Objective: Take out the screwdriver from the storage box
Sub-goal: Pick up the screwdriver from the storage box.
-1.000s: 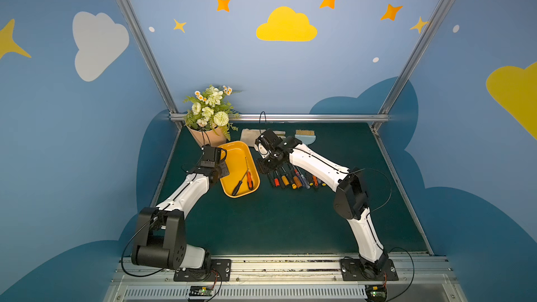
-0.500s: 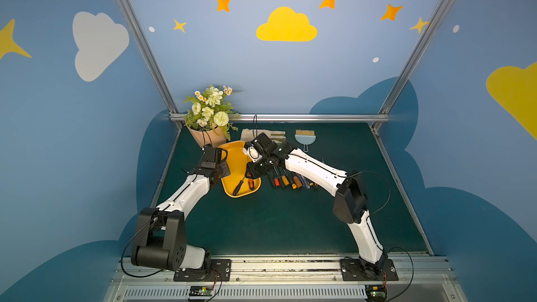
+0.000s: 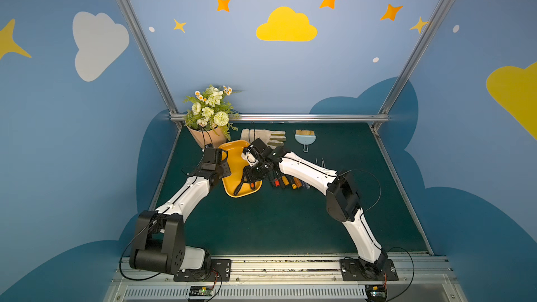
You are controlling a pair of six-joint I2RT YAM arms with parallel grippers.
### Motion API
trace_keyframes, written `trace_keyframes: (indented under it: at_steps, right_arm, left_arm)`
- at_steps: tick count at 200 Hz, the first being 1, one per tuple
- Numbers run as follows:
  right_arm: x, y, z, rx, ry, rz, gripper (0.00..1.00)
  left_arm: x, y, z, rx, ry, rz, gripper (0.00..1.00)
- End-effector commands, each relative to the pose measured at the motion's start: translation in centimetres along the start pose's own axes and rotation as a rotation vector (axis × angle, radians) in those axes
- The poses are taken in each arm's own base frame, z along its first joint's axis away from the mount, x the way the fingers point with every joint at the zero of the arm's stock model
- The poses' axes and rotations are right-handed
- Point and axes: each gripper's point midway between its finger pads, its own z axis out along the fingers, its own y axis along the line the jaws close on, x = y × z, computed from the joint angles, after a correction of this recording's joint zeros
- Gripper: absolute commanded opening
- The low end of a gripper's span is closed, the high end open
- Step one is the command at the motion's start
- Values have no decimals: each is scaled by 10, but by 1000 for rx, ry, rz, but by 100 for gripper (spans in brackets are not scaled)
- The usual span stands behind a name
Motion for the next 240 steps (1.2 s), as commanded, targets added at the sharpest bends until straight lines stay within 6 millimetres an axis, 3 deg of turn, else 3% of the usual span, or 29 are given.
trace_keyframes:
  at_steps: [1,198,240]
  right_arm:
    - [-7,0,4,25,-29,-5,48]
    - [4,-27,54,183,22,100,56]
    - [8,-39,71,249,35,143,45]
  left_arm:
    - [-14,-12,-10,58,-54,-4,2]
    - [-12,-21,-8,100,-68,-12,2]
    - [-11,-23,-8,111,-64,-18,2]
